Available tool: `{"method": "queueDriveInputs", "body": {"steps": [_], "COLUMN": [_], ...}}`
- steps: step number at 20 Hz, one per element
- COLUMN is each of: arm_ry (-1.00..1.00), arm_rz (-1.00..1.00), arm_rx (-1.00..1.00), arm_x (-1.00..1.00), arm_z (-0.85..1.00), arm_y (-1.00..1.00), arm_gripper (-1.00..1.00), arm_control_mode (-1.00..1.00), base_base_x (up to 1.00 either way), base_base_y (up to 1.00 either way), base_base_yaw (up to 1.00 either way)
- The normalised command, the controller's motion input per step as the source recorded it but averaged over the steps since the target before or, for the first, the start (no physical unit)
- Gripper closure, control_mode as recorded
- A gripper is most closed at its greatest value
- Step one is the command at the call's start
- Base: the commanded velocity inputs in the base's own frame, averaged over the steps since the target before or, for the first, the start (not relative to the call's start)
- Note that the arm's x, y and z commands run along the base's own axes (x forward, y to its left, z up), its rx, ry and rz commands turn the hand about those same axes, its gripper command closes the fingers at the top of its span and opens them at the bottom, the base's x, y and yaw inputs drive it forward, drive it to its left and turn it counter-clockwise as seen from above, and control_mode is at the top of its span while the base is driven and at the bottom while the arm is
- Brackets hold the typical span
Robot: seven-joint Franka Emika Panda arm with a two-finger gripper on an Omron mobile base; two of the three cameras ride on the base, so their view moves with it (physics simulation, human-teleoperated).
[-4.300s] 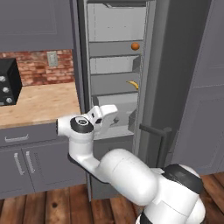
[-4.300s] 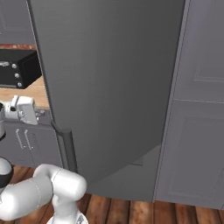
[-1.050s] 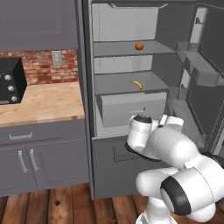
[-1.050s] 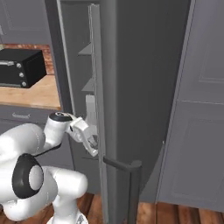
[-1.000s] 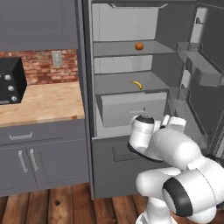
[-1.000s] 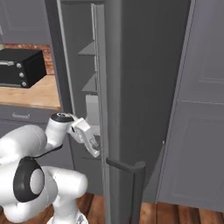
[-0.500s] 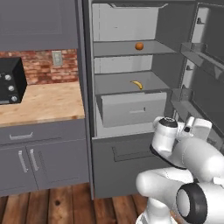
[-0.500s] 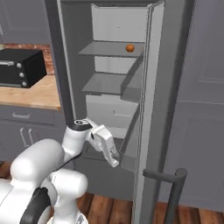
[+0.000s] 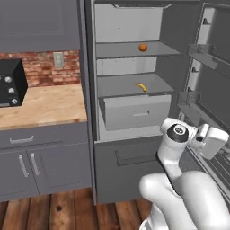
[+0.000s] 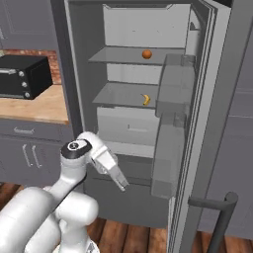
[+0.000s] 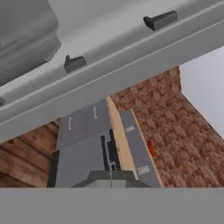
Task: Retrieve the tangerine and banana from the fridge and place them into the bowl on the dining table.
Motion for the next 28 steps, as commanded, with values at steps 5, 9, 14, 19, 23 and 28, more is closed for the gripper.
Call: {"method": "queueDriveInputs", "body": {"steps": [5,9,14,19,23,28], "arm_ry": [-0.14,0.00,0.00,-0.13,-0.34,-0.33], "arm_rz": [0.43,0.77,0.95,0.72,0.58,0.45], "arm_rx": [-0.12,-0.18,-0.10,0.13,0.38,0.43], "arm_x": [-0.62,-0.39,-0.28,-0.10,-0.04,0.00], "arm_z": [0.14,0.09,0.00,0.00,0.00,0.00], "arm_y": [1.00,0.86,0.48,0.11,0.00,0.09], "arm_gripper": [1.00,1.00,1.00,1.00,1.00,1.00], "arm_control_mode": [-1.00,-1.00,-1.00,-1.00,-1.00,-1.00], "base_base_x": [0.00,0.00,0.00,0.00,0.00,0.00], "base_base_y": [0.00,0.00,0.00,0.00,0.00,0.00], "base_base_yaw": [0.00,0.00,0.00,0.00,0.00,0.00]}}
